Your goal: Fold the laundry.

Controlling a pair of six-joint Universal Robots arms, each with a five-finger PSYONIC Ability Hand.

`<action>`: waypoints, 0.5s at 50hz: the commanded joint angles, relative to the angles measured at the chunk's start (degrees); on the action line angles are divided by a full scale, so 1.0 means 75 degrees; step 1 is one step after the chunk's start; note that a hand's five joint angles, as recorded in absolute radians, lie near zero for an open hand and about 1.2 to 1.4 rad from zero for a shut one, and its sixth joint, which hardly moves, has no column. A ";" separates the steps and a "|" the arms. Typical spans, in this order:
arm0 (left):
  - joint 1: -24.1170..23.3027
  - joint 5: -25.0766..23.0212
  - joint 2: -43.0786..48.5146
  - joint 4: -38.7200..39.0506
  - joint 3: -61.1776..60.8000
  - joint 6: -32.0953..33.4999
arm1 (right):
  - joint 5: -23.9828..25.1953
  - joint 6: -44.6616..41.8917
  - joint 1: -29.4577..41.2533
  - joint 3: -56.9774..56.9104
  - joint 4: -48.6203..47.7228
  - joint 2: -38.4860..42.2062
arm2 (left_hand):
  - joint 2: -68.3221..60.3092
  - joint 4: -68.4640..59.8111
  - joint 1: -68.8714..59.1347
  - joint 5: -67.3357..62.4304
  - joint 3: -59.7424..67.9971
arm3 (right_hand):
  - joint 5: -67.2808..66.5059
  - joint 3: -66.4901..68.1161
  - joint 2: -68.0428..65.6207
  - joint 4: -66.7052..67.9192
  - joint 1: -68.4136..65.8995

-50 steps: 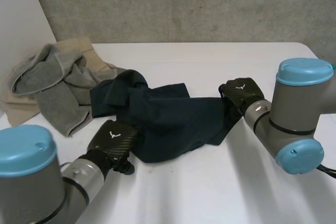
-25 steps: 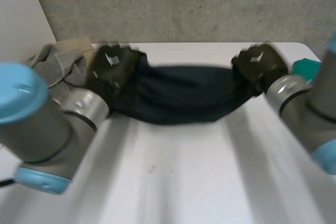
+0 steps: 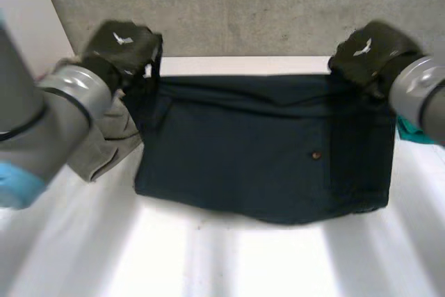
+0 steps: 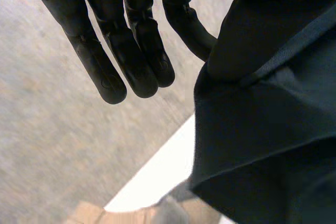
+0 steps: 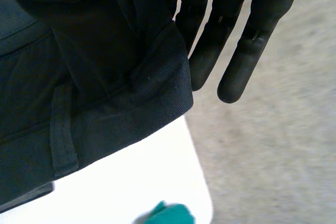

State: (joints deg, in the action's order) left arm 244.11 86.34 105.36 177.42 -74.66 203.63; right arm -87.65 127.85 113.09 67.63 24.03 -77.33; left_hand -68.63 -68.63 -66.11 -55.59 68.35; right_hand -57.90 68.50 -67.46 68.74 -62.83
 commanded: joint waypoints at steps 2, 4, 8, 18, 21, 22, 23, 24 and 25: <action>-0.0029 -0.0004 0.2135 0.1689 0.1772 0.0728 | -0.0149 0.0155 0.0015 -0.1127 -0.1429 0.1941 | -0.1516 -0.1517 -0.1852 -0.1921 0.1554 | -0.1613 0.1533 -0.1672 0.1501 -0.2289; -0.0017 -0.0027 0.2463 0.2521 0.2604 0.0728 | -0.0220 0.0296 0.0015 -0.1503 -0.2099 0.2142 | -0.1516 -0.1517 -0.1852 -0.1921 0.1554 | -0.1613 0.1533 -0.1672 0.1501 -0.2289; 0.0065 -0.0051 0.2593 0.4161 0.3765 0.0658 | -0.0431 0.0753 0.0003 -0.2137 -0.4511 0.2213 | -0.1516 -0.1517 -0.1852 -0.1921 0.1554 | -0.1613 0.1533 -0.1672 0.1501 -0.2289; 0.0100 -0.0109 0.2207 0.5688 0.4131 -0.0326 | -0.0525 0.1187 0.0026 -0.2115 -0.7049 0.1897 | -0.1516 -0.1517 -0.1852 -0.1921 0.1554 | -0.1613 0.1533 -0.1672 0.1501 -0.2289; 0.0112 -0.0133 0.1962 0.5653 0.3268 -0.0361 | -0.0501 0.1187 0.0015 -0.1963 -0.6580 0.1943 | -0.1516 -0.1517 -0.1852 -0.1921 0.1554 | -0.1613 0.1533 -0.1672 0.1501 -0.2289; 0.0112 -0.0133 0.1926 0.5653 0.3159 -0.0362 | -0.0466 0.1187 0.0015 -0.1835 -0.6324 0.1990 | -0.1516 -0.1517 -0.1852 -0.1921 0.1554 | -0.1613 0.1533 -0.1672 0.1501 -0.2289; 0.0112 -0.0191 0.1821 0.5664 0.2763 -0.0362 | -0.0443 0.1187 0.0015 -0.1741 -0.6182 0.2037 | -0.1516 -0.1517 -0.1852 -0.1921 0.1554 | -0.1613 0.1533 -0.1672 0.1501 -0.2289; 0.0112 -0.0226 0.1750 0.5653 0.2539 -0.0362 | -0.0419 0.1187 0.0003 -0.1670 -0.6088 0.2072 | -0.1516 -0.1517 -0.1852 -0.1921 0.1554 | -0.1613 0.1533 -0.1672 0.1501 -0.2289; 0.0112 -0.0296 0.1703 0.5664 0.2304 -0.0362 | -0.0408 0.1187 0.0015 -0.1588 -0.5994 0.2119 | -0.1516 -0.1517 -0.1852 -0.1921 0.1554 | -0.1613 0.1533 -0.1672 0.1501 -0.2289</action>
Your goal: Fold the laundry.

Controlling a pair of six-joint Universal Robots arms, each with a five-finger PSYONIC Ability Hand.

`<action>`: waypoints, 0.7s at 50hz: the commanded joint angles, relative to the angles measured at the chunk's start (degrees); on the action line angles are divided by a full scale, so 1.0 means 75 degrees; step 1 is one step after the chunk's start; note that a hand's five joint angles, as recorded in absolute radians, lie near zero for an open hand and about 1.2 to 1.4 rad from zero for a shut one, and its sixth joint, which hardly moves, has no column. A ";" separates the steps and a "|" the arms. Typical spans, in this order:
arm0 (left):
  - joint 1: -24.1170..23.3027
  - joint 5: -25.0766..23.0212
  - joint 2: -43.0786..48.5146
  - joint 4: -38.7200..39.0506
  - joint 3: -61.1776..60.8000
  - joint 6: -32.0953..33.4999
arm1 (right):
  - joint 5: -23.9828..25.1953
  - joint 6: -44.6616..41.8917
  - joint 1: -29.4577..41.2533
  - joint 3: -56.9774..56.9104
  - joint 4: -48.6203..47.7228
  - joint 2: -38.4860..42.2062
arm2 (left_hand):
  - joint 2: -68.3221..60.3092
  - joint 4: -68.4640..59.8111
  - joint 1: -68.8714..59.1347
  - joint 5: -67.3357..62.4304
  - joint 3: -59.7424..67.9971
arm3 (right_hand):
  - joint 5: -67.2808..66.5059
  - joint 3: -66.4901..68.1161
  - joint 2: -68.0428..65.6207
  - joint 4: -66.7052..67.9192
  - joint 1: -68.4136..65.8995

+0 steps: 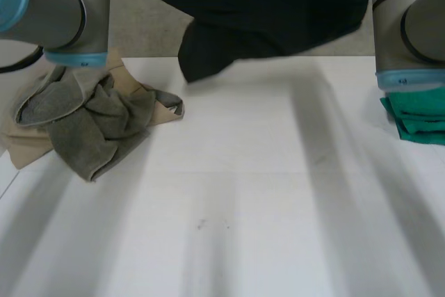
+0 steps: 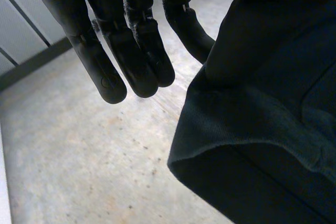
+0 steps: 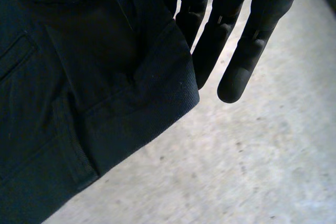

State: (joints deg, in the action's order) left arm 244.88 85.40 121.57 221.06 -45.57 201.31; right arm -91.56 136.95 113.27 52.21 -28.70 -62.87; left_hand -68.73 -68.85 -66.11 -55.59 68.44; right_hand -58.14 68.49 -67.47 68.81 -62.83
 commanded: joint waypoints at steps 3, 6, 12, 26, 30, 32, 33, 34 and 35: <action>-0.0014 -0.0463 -0.0530 -0.0166 -0.2512 -0.0053 | 0.0220 -0.0026 -0.0021 0.0854 0.1376 0.0542 | -0.1503 -0.1487 -0.1852 -0.1921 0.1541 | -0.1582 0.1534 -0.1670 0.1492 -0.2289; -0.0037 -0.0744 -0.0390 -0.0212 -0.3400 -0.0053 | 0.0325 -0.0049 -0.0021 0.1229 0.1564 0.1069 | -0.1503 -0.1487 -0.1852 -0.1921 0.1541 | -0.1582 0.1534 -0.1670 0.1492 -0.2289; -0.0166 -0.0781 0.0278 -0.0610 -0.4669 0.0053 | 0.0560 -0.0143 -0.0033 0.1640 0.1635 0.2053 | -0.1503 -0.1487 -0.1852 -0.1921 0.1541 | -0.1582 0.1534 -0.1670 0.1492 -0.2289; -0.0612 0.0261 -0.1592 -0.5235 -0.5840 0.0721 | 0.0536 -0.0518 -0.0126 0.3326 0.4902 0.0380 | -0.1503 -0.1487 -0.1852 -0.1921 0.1541 | -0.1582 0.1534 -0.1670 0.1492 -0.2289; -0.0682 0.0286 -0.2565 -0.6465 -0.6297 0.0803 | 0.0618 -0.0553 -0.0127 0.3936 0.5980 -0.0253 | -0.1503 -0.1487 -0.1852 -0.1921 0.1541 | -0.1582 0.1534 -0.1670 0.1492 -0.2289; -0.0729 0.0263 -0.2895 -0.7158 -0.6544 0.0815 | 0.0607 -0.0646 -0.0150 0.4252 0.6332 -0.0522 | -0.1503 -0.1487 -0.1852 -0.1921 0.1541 | -0.1582 0.1534 -0.1670 0.1492 -0.2289; -0.0775 0.0251 -0.3048 -0.7545 -0.6650 0.0815 | 0.0584 -0.0879 -0.0162 0.4659 0.6682 -0.0907 | -0.1503 -0.1487 -0.1852 -0.1921 0.1541 | -0.1582 0.1534 -0.1670 0.1492 -0.2289; -0.0892 0.0216 -0.3293 -0.8349 -0.6813 0.0849 | 0.0549 -0.1055 -0.0150 0.4919 0.6871 -0.1119 | -0.1503 -0.1487 -0.1852 -0.1921 0.1541 | -0.1582 0.1534 -0.1670 0.1492 -0.2289; -0.0974 0.0181 -0.3388 -0.8728 -0.6896 0.0873 | 0.0525 -0.1254 -0.0162 0.5165 0.7059 -0.1330 | -0.1503 -0.1487 -0.1852 -0.1921 0.1541 | -0.1582 0.1534 -0.1670 0.1492 -0.2289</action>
State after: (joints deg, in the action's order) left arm 239.65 87.47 103.80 172.82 -92.47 207.38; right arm -87.19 132.18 112.26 81.93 15.31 -64.65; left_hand -68.79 -68.85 -66.11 -56.87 68.51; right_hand -58.16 68.49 -67.47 68.81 -62.83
